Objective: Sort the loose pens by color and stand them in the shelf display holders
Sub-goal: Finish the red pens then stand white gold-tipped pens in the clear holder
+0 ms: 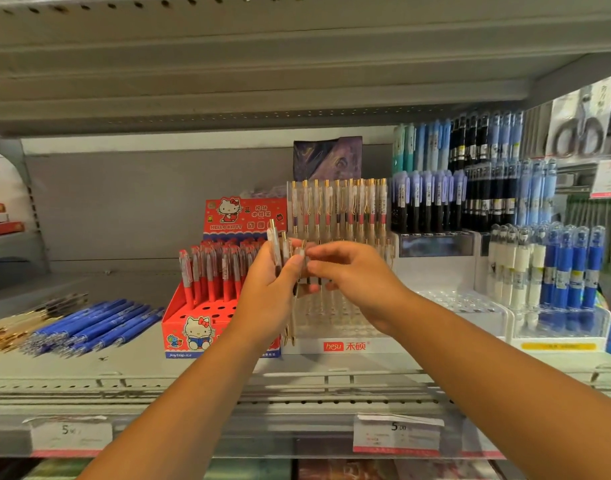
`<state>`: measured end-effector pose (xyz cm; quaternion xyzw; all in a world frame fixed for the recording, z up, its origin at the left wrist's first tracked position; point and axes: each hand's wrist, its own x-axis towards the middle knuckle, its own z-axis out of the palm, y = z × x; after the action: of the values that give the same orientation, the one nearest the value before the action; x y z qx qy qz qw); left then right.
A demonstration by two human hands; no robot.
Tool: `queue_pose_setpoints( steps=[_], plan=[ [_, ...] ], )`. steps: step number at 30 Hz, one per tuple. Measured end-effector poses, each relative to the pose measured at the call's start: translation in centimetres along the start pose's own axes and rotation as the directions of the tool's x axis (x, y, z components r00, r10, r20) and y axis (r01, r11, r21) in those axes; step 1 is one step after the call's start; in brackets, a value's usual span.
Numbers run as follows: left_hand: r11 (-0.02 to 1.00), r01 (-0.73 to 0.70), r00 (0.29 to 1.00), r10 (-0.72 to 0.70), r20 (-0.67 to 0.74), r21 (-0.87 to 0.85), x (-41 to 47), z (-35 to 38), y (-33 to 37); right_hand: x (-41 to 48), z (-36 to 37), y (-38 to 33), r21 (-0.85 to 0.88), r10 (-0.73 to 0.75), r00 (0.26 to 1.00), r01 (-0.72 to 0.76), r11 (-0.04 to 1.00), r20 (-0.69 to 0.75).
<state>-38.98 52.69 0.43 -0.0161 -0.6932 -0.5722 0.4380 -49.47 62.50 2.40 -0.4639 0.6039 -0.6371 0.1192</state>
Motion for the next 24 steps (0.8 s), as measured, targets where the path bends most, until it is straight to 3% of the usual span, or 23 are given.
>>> queue_pose_setpoints(
  steps=[3, 8, 14, 16, 20, 24],
  plan=[
    [1.0, 0.013, 1.0, -0.013, -0.001, 0.013, 0.3, -0.1, -0.3, -0.1, 0.7, 0.1, 0.048, 0.005, 0.995, -0.01, 0.999, 0.098],
    [1.0, 0.002, 1.0, -0.002, -0.009, 0.013, 0.6, -0.5, -0.6, 0.2, 1.0, 0.1, 0.081, -0.042, 0.993, 0.033, 0.996, 0.112],
    [0.997, 0.043, 0.966, -0.059, -0.251, -0.066, 1.0, -1.4, -0.5, 1.7, 0.4, -0.2, 0.097, -0.071, 0.984, 0.088, 0.991, -0.162],
    [0.995, 0.066, 0.953, -0.083, -0.292, -0.07, 1.0, -1.8, -0.4, 2.1, 0.4, -0.2, 0.03, -0.13, 0.969, 0.139, 0.99, -0.21],
    [0.994, 0.104, 0.958, -0.107, -0.266, -0.029, 0.9, -2.0, -0.4, 2.7, 0.7, 0.2, -0.144, -0.251, 0.936, 0.221, 0.965, -0.248],
    [0.978, 0.155, 0.958, -0.183, -0.22, -0.139, 0.7, -1.8, -0.3, 3.5, 1.2, 0.6, -0.205, -0.285, 0.922, 0.235, 0.95, -0.262]
  ],
)
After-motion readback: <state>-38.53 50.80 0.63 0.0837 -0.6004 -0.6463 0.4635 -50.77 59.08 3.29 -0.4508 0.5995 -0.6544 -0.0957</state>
